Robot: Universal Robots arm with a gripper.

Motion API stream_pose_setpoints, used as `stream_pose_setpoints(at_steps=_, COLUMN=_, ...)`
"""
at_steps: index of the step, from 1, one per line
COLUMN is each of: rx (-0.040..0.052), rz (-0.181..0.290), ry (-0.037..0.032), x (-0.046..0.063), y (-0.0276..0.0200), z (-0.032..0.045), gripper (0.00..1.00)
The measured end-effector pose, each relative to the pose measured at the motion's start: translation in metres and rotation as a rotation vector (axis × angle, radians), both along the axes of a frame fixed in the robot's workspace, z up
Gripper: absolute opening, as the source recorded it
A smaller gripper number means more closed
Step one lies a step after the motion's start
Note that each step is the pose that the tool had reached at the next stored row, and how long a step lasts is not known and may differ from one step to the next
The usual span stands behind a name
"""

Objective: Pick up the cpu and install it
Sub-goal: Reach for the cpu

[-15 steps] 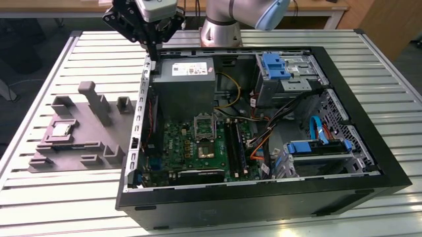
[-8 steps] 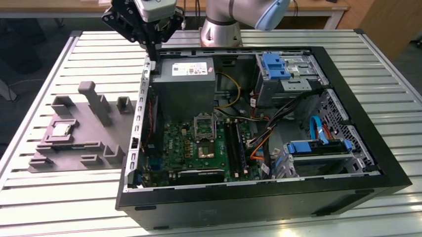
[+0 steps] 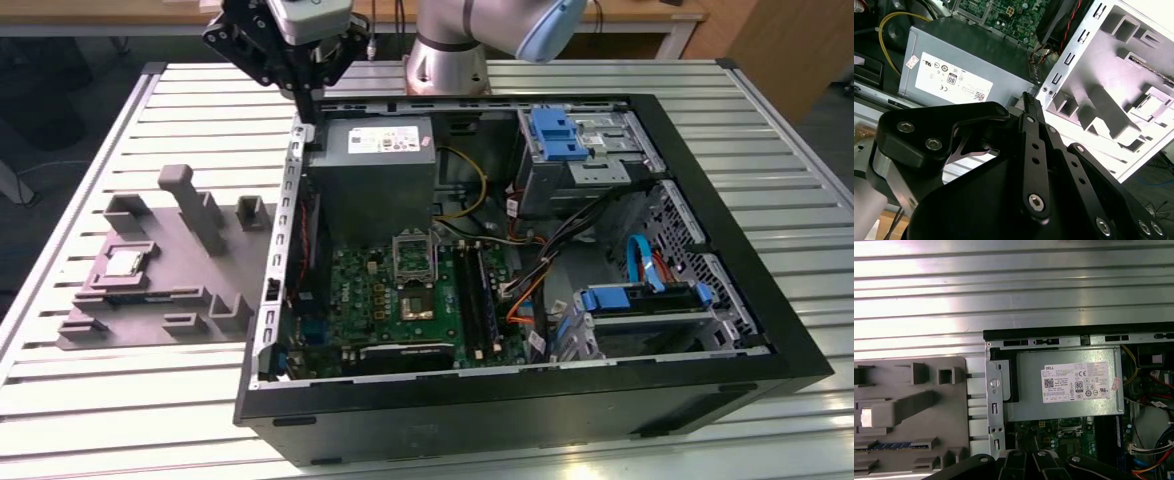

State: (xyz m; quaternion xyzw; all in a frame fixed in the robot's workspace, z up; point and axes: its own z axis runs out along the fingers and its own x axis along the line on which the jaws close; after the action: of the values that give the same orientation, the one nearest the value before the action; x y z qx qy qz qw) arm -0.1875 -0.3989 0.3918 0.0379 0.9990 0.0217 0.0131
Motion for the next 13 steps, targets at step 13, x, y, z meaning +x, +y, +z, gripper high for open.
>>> stream_pose_setpoints(at_steps=13, rx=0.0, rz=0.0, ry=0.0, x=-0.0063, y=0.0, z=0.0, gripper=0.11)
